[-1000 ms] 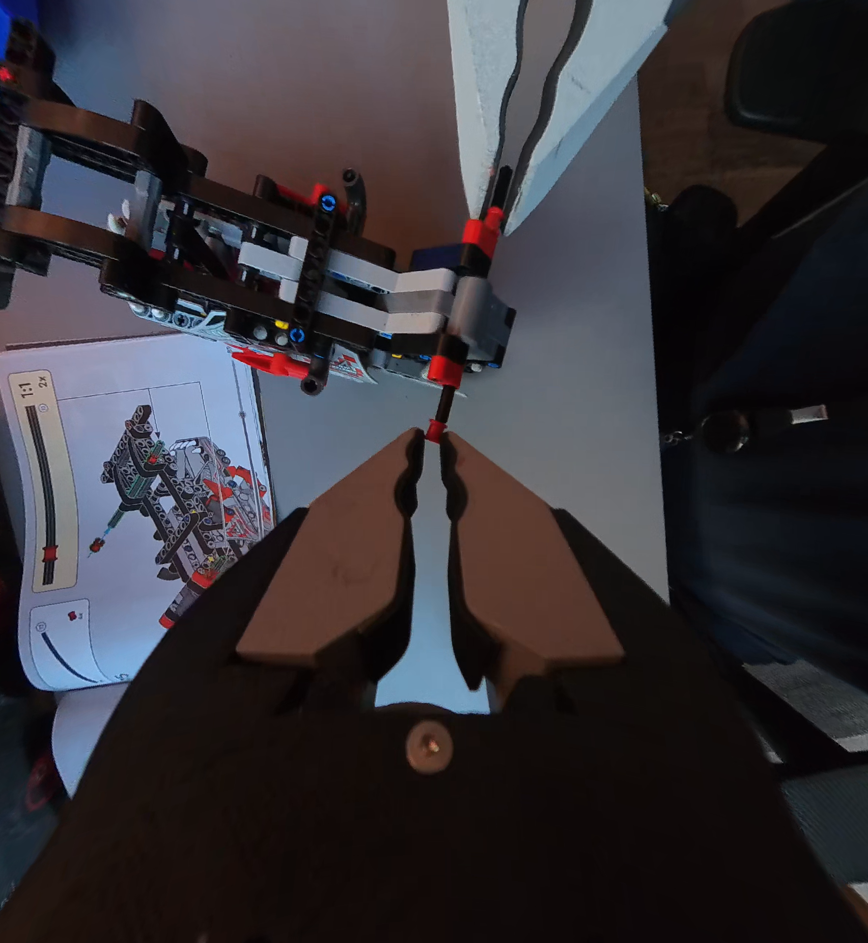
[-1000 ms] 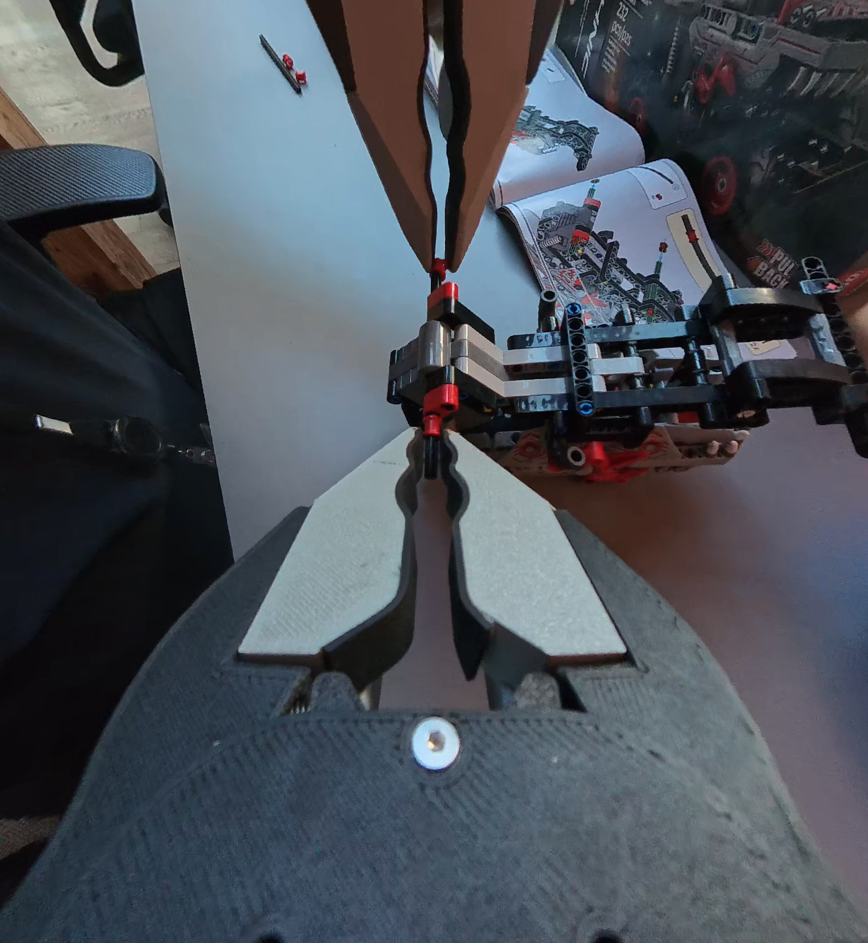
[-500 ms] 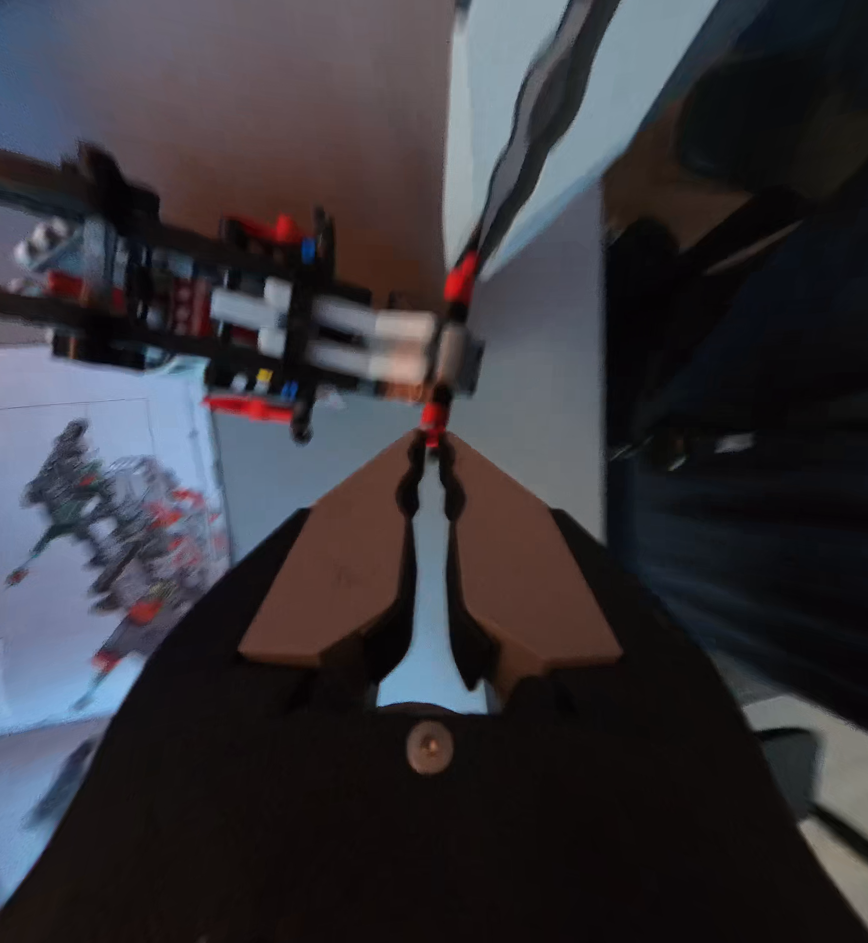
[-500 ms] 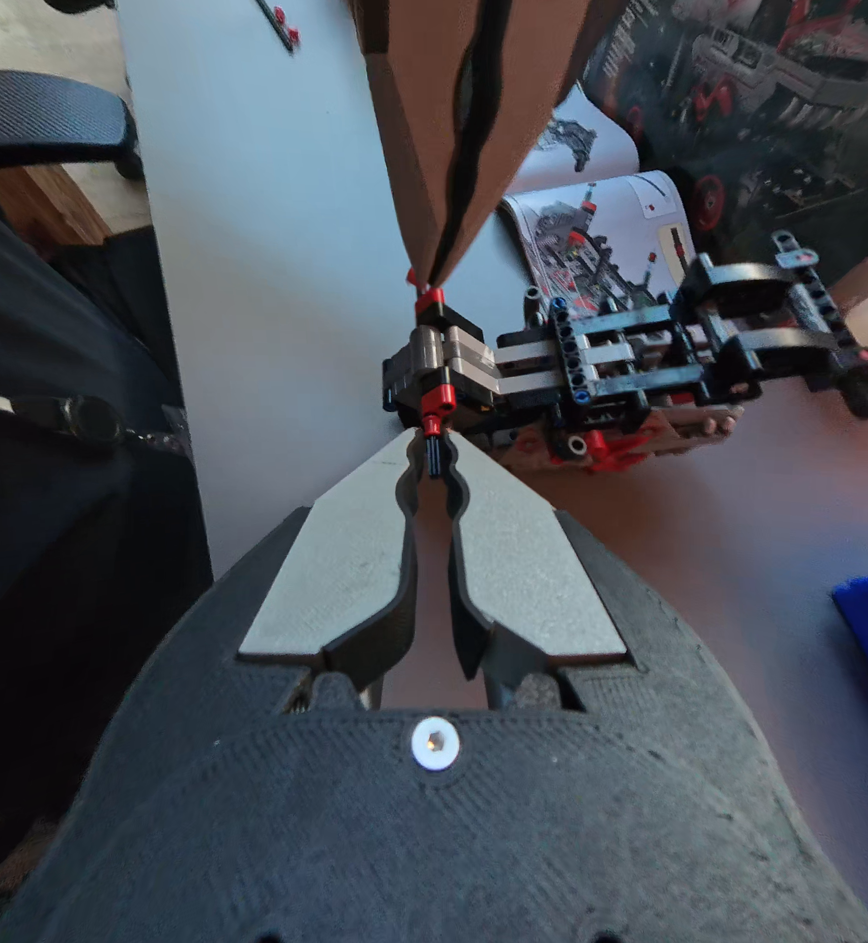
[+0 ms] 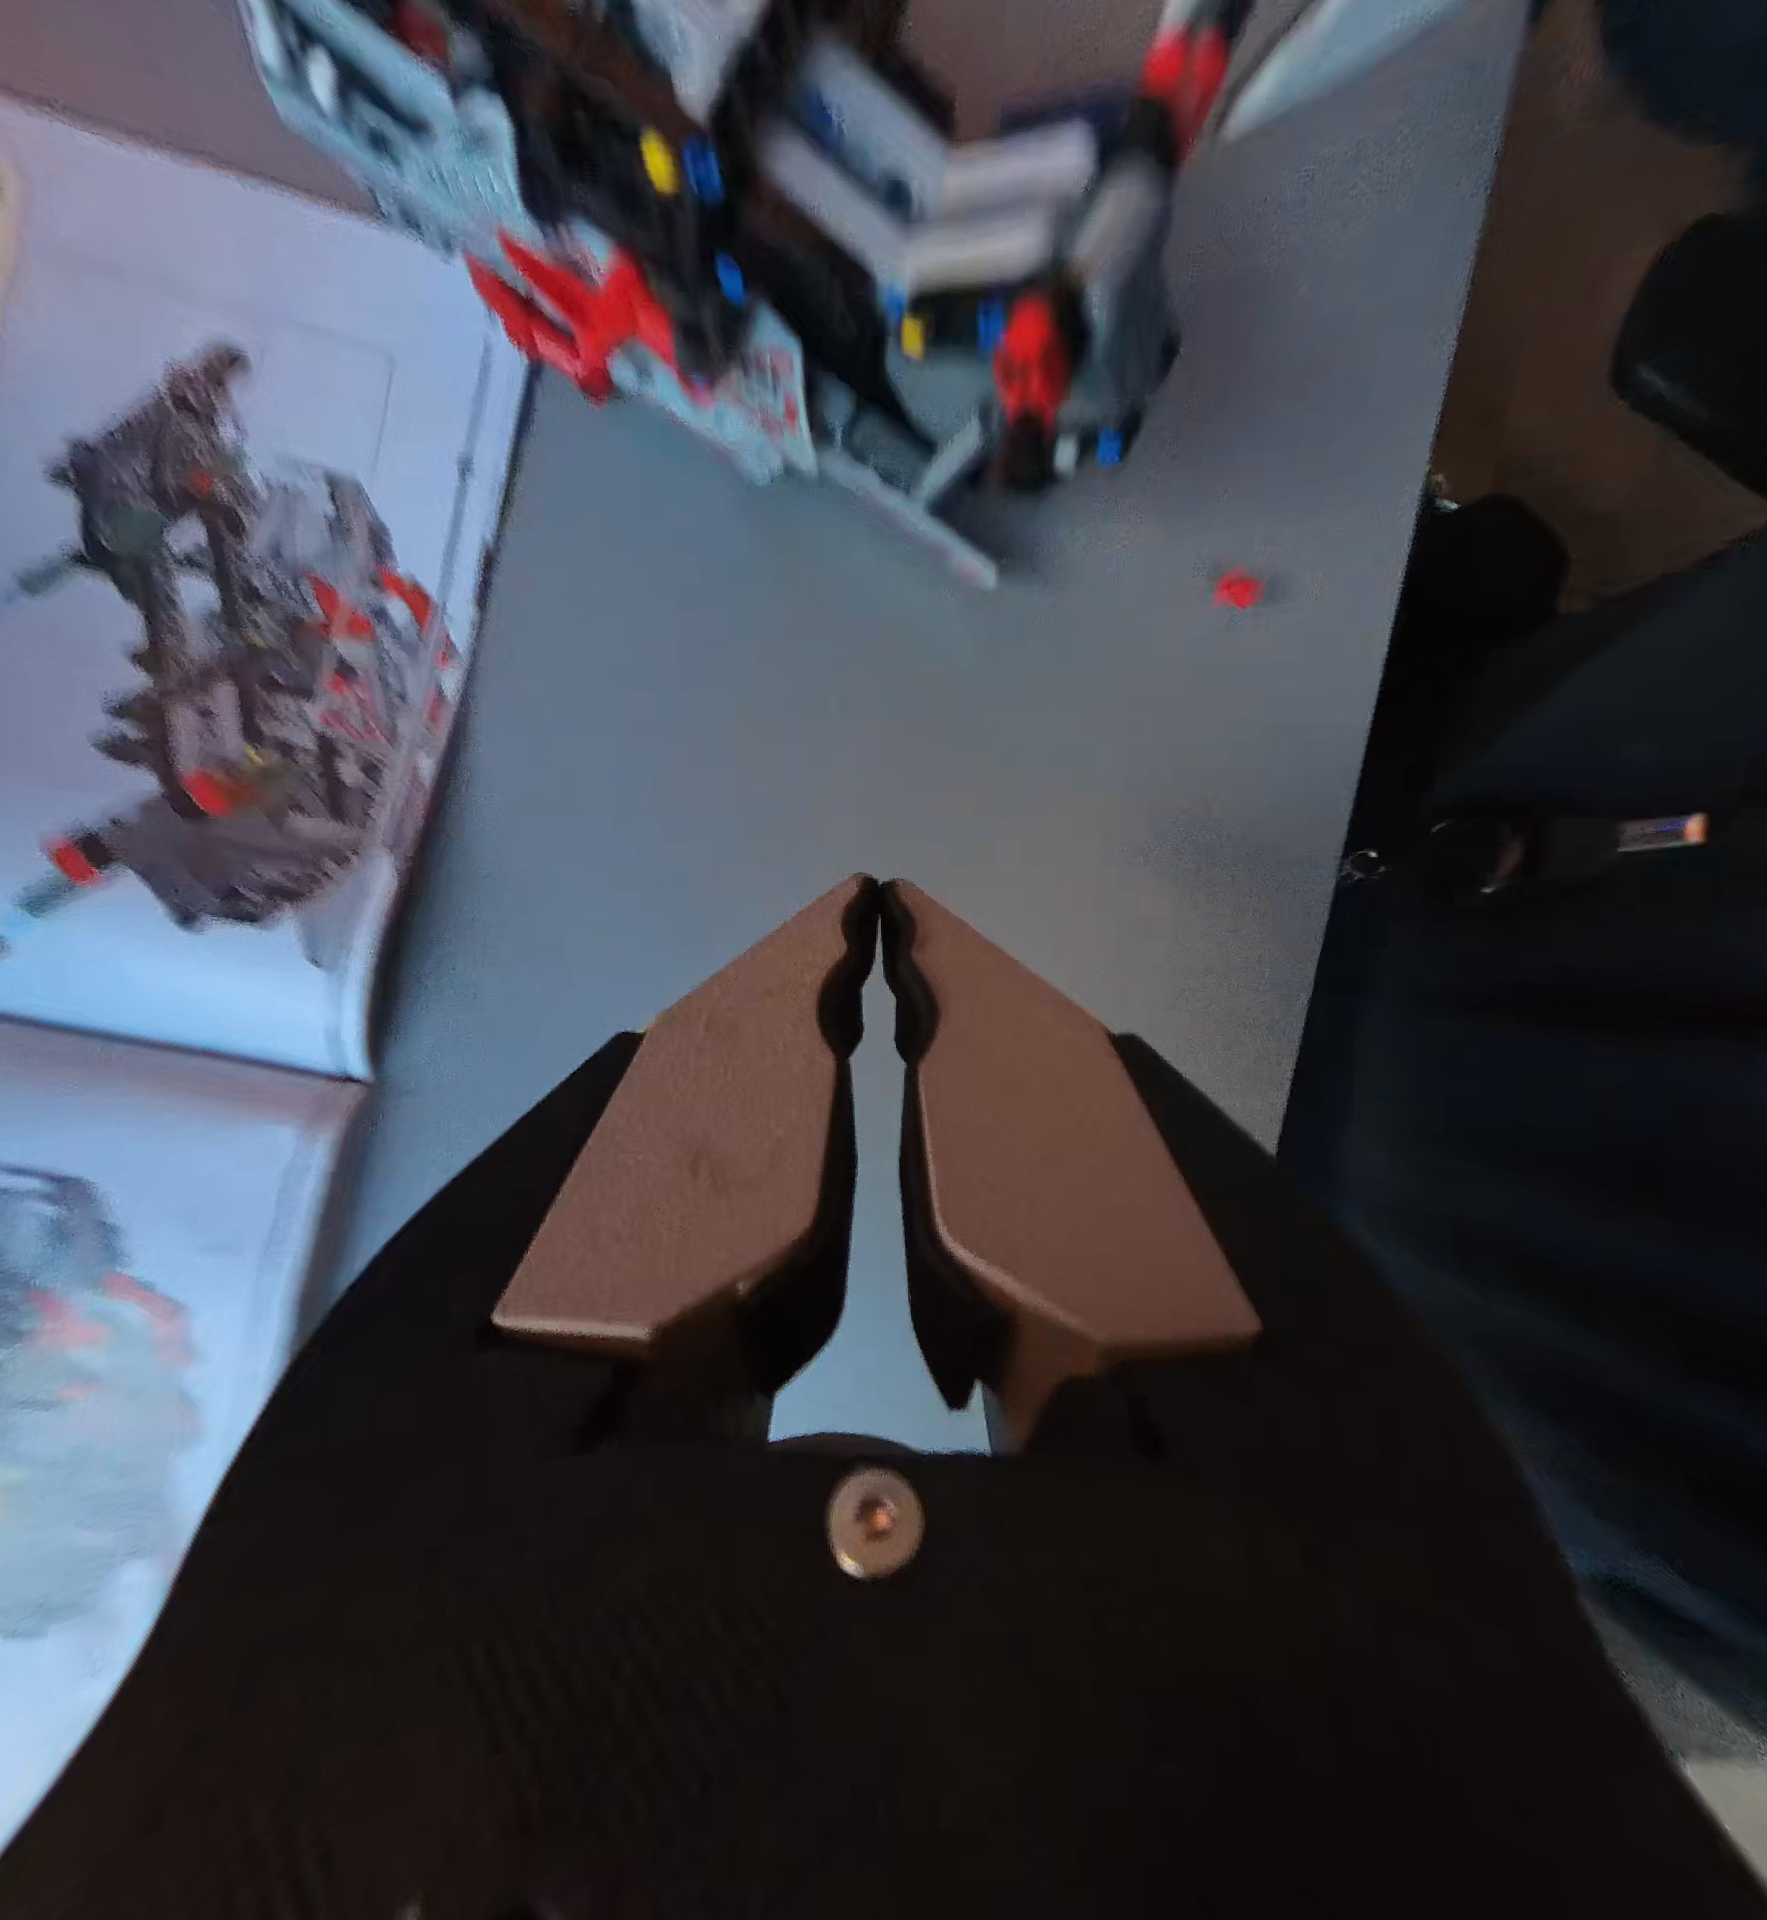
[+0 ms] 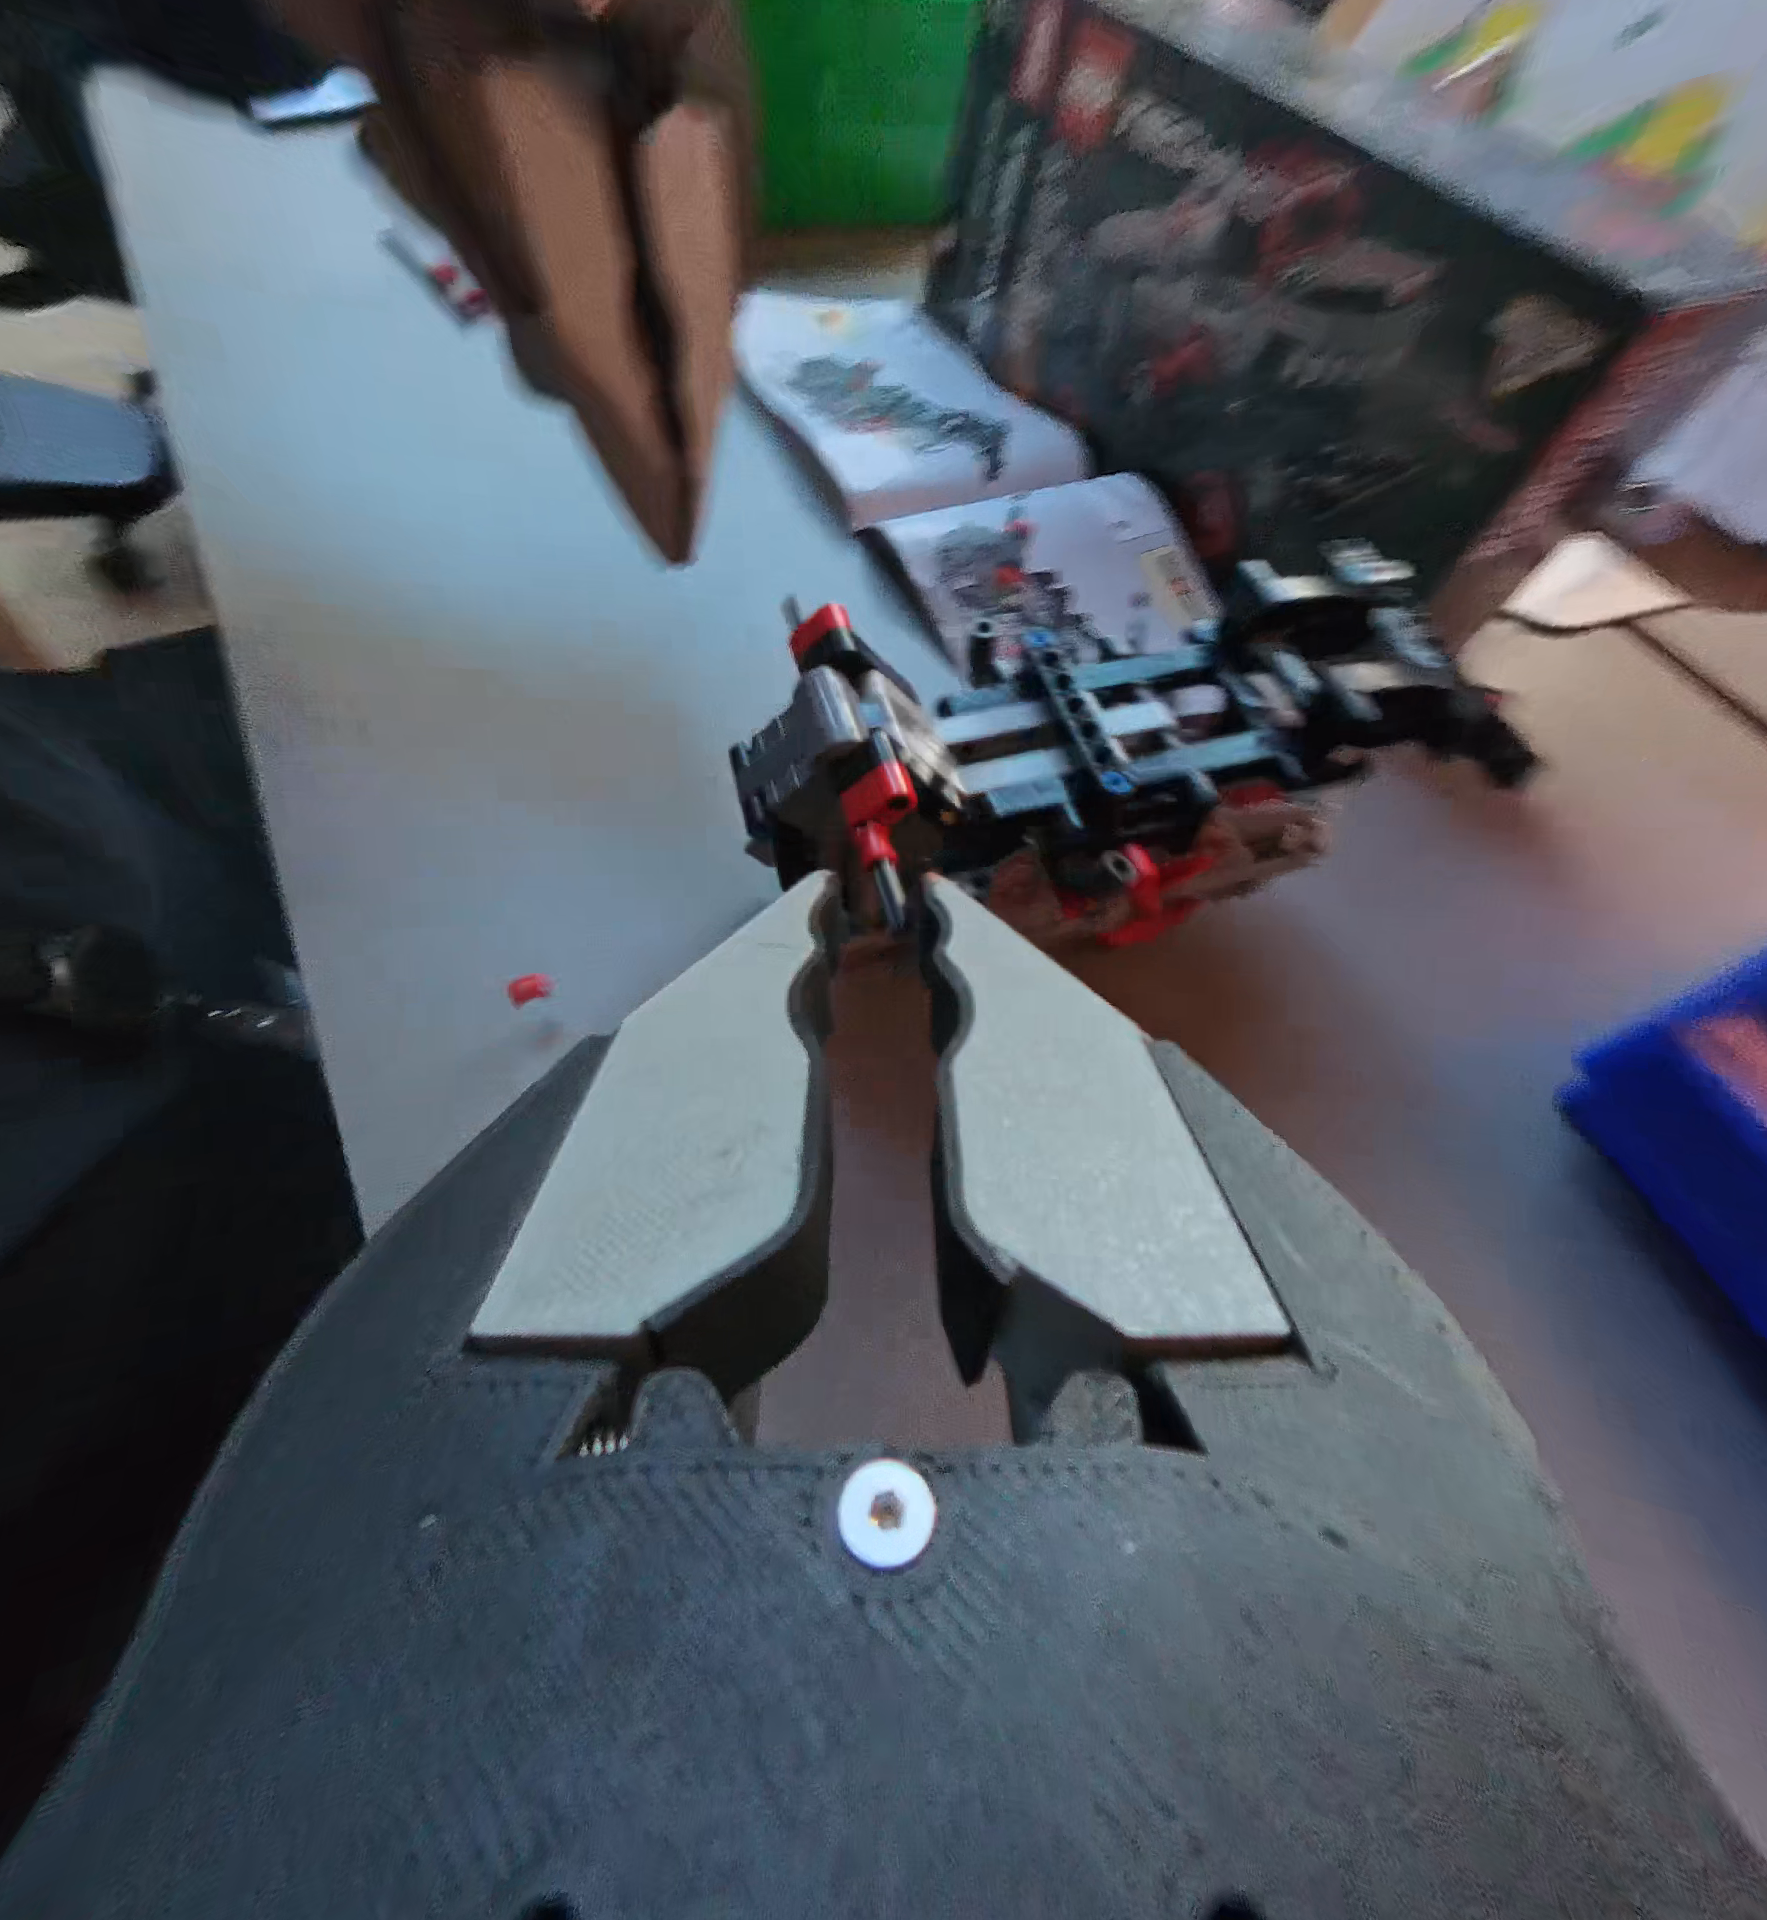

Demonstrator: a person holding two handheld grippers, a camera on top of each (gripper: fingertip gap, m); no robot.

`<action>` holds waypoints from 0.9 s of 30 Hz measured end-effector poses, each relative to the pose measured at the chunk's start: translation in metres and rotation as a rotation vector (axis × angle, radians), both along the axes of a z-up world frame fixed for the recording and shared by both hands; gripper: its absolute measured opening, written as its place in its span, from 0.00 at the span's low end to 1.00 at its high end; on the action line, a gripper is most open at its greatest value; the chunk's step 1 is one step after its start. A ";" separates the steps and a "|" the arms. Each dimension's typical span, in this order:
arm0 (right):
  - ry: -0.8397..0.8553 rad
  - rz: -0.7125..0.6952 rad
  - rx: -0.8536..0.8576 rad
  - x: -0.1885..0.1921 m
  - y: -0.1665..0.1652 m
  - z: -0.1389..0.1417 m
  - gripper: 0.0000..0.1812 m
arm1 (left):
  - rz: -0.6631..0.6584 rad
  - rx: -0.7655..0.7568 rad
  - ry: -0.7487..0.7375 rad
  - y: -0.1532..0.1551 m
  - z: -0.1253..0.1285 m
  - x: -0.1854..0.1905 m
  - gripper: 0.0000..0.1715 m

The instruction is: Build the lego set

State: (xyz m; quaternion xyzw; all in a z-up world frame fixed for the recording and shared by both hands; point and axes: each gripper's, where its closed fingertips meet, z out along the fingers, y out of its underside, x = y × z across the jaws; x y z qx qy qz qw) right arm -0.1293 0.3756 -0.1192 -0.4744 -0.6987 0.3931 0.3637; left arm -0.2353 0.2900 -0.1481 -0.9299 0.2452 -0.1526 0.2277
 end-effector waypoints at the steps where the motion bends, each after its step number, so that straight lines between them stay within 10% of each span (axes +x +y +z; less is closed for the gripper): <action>1: 0.032 -0.059 0.009 0.009 0.009 0.005 0.09 | 0.037 0.014 -0.005 -0.008 -0.012 0.001 0.00; 5: -0.004 0.059 -0.183 0.066 -0.022 0.001 0.02 | 0.071 0.111 -0.111 -0.032 -0.028 0.024 0.01; 8: -0.174 0.257 -0.316 0.074 -0.088 -0.027 0.17 | 0.059 0.197 -0.211 -0.035 -0.022 0.057 0.02; 11: -0.267 0.388 -0.103 0.065 -0.141 -0.060 0.11 | 0.046 0.206 -0.149 -0.041 -0.037 0.066 0.01; 13: -0.256 0.305 0.096 0.057 -0.129 -0.071 0.00 | 0.004 0.224 -0.191 -0.052 -0.034 0.077 0.00; 18: -0.180 0.350 -0.209 0.101 -0.130 -0.035 0.03 | -0.244 0.237 -0.375 -0.121 -0.017 0.133 0.00; 27: -0.246 0.381 -0.335 0.157 -0.173 -0.073 0.05 | -0.052 0.090 -0.252 -0.206 -0.111 0.153 0.00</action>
